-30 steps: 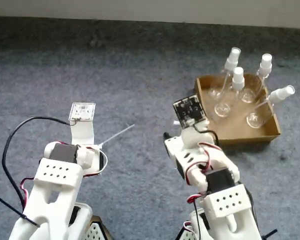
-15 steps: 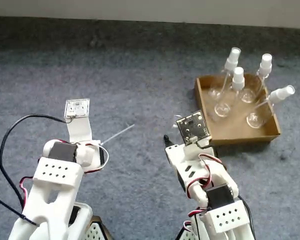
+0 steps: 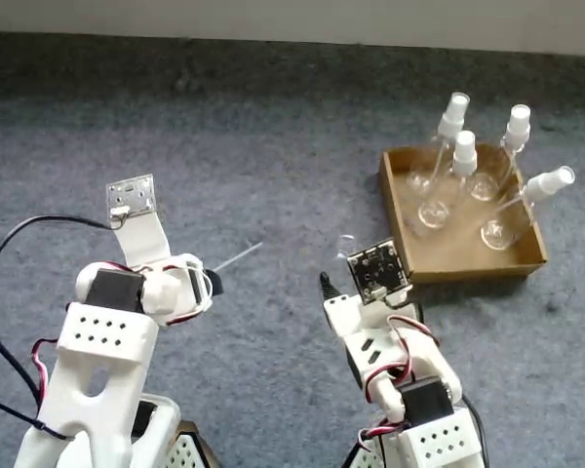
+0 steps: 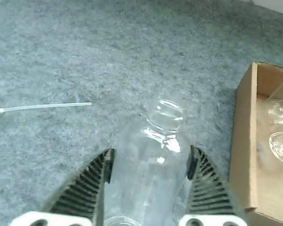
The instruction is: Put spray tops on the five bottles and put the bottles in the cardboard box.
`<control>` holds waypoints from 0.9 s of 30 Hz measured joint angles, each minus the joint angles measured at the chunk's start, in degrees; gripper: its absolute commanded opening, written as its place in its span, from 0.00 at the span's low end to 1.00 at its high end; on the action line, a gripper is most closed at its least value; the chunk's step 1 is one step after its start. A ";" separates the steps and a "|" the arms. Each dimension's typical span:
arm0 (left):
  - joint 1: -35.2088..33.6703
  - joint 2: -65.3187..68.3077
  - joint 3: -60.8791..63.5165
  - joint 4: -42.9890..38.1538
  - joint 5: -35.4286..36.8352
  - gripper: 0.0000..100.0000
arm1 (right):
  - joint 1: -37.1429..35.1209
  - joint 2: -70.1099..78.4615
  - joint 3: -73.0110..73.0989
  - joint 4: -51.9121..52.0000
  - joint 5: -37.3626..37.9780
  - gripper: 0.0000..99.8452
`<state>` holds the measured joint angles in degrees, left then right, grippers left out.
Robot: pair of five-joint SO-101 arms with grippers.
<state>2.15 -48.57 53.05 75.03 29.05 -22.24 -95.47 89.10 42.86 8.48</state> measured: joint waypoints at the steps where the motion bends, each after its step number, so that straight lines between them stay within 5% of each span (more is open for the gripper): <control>1: 0.00 0.00 0.00 0.00 -0.88 0.22 | -0.09 -0.97 0.44 0.00 0.00 0.08; 27: -6.51 33.58 -11.34 -3.87 -51.60 0.21 | -0.09 -3.87 1.05 0.00 0.00 0.08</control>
<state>-4.35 -14.99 41.71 71.16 -22.55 -22.33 -99.34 90.15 42.86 8.48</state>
